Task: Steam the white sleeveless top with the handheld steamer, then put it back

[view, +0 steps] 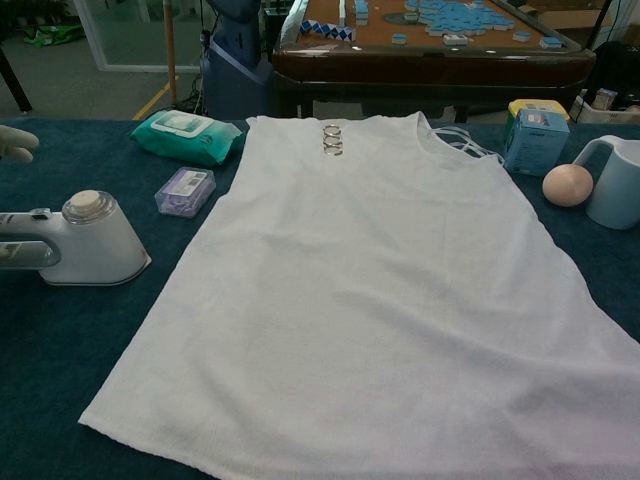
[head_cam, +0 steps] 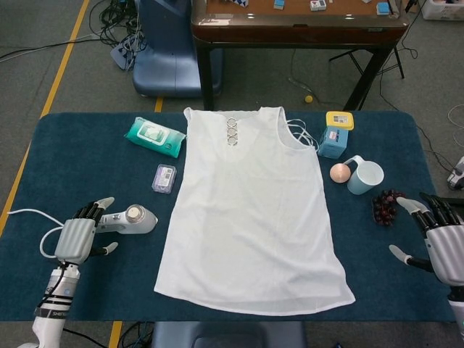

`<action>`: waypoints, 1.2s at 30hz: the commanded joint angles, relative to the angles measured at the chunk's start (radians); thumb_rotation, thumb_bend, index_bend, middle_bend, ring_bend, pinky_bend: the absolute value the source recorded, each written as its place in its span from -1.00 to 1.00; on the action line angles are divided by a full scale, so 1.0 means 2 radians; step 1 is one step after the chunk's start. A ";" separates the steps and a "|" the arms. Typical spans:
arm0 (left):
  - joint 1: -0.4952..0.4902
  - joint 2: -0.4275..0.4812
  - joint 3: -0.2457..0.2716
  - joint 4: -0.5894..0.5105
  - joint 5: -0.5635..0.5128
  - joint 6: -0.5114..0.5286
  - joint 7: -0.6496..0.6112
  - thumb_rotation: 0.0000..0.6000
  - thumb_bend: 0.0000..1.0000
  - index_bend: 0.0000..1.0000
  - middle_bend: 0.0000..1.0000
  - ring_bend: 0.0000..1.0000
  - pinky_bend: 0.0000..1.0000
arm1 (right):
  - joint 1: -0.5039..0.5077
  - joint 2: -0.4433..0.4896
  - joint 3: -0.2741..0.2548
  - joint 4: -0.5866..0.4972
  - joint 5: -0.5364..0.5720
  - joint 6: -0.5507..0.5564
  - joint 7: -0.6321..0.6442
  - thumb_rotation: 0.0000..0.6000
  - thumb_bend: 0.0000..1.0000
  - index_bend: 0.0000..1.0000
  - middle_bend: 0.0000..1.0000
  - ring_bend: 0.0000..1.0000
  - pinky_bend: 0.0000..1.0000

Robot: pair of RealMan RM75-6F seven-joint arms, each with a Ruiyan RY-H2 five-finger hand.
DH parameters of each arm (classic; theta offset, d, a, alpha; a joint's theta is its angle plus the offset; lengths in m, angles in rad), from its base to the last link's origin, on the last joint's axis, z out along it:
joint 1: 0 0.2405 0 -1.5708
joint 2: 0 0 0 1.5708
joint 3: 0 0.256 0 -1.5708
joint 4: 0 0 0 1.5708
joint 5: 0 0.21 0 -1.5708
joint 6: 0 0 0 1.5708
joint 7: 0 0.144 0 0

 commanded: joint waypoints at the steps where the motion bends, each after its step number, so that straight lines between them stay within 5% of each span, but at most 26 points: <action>1: -0.012 -0.016 -0.005 0.021 -0.011 -0.010 0.007 1.00 -0.92 -0.74 -0.65 -0.70 -0.60 | -0.002 0.000 -0.001 0.002 0.001 0.000 0.002 1.00 -0.71 -0.64 -0.50 -0.77 -0.77; 16: -0.048 -0.073 -0.021 0.117 -0.055 -0.032 0.042 1.00 -0.92 -0.64 -0.60 -0.66 -0.60 | -0.005 -0.002 -0.002 0.007 0.004 -0.001 0.008 1.00 -0.71 -0.64 -0.50 -0.77 -0.77; 36: -0.088 -0.148 -0.031 0.298 -0.051 -0.037 -0.005 1.00 -0.79 -0.12 -0.11 -0.27 -0.47 | -0.001 0.001 0.001 0.003 0.011 -0.013 0.006 1.00 -0.71 -0.64 -0.50 -0.77 -0.77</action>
